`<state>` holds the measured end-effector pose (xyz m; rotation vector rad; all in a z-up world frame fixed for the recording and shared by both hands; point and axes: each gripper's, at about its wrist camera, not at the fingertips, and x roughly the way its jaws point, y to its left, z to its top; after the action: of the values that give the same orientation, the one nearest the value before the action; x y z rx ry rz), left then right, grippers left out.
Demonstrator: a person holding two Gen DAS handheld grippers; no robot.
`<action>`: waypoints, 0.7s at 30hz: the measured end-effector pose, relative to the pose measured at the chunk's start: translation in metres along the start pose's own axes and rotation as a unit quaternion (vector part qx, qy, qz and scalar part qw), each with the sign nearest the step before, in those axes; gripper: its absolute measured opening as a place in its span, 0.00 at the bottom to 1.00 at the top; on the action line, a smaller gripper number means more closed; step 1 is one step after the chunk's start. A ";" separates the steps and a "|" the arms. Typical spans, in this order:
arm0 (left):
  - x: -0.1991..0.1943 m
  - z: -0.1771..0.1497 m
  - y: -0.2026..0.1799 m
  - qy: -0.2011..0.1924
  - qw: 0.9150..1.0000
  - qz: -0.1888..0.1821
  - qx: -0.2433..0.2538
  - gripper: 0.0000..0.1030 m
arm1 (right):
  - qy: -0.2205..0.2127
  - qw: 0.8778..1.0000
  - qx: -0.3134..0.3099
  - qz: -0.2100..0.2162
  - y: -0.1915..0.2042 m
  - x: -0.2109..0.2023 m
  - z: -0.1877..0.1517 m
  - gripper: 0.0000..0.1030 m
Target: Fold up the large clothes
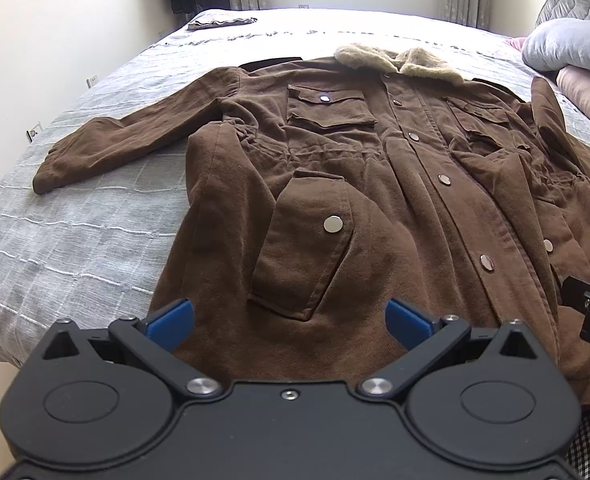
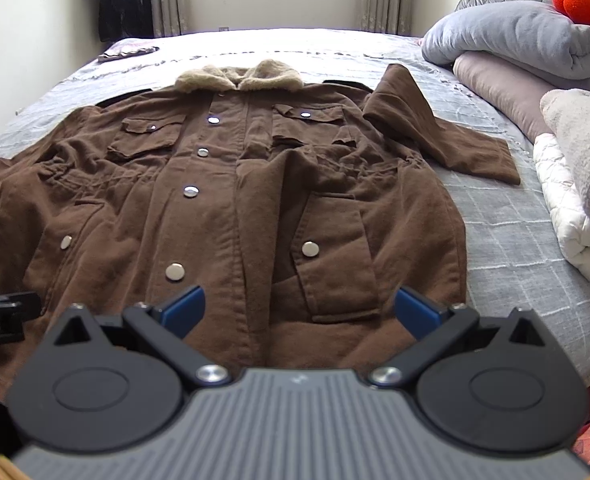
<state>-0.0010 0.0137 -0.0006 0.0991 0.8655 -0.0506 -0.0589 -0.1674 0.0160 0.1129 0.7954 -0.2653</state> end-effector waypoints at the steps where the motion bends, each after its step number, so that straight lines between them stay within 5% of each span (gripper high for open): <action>1: 0.001 0.000 0.000 0.000 1.000 -0.001 0.001 1.00 | 0.001 1.000 0.001 -0.001 -0.001 0.000 0.000 1.00; 21: -0.001 -0.002 -0.001 -0.019 1.000 -0.001 0.002 1.00 | 0.011 1.000 0.008 -0.002 -0.002 0.005 -0.001 1.00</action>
<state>-0.0030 0.0127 -0.0012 0.1011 0.8286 -0.0565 -0.0566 -0.1701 0.0118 0.1288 0.8153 -0.2744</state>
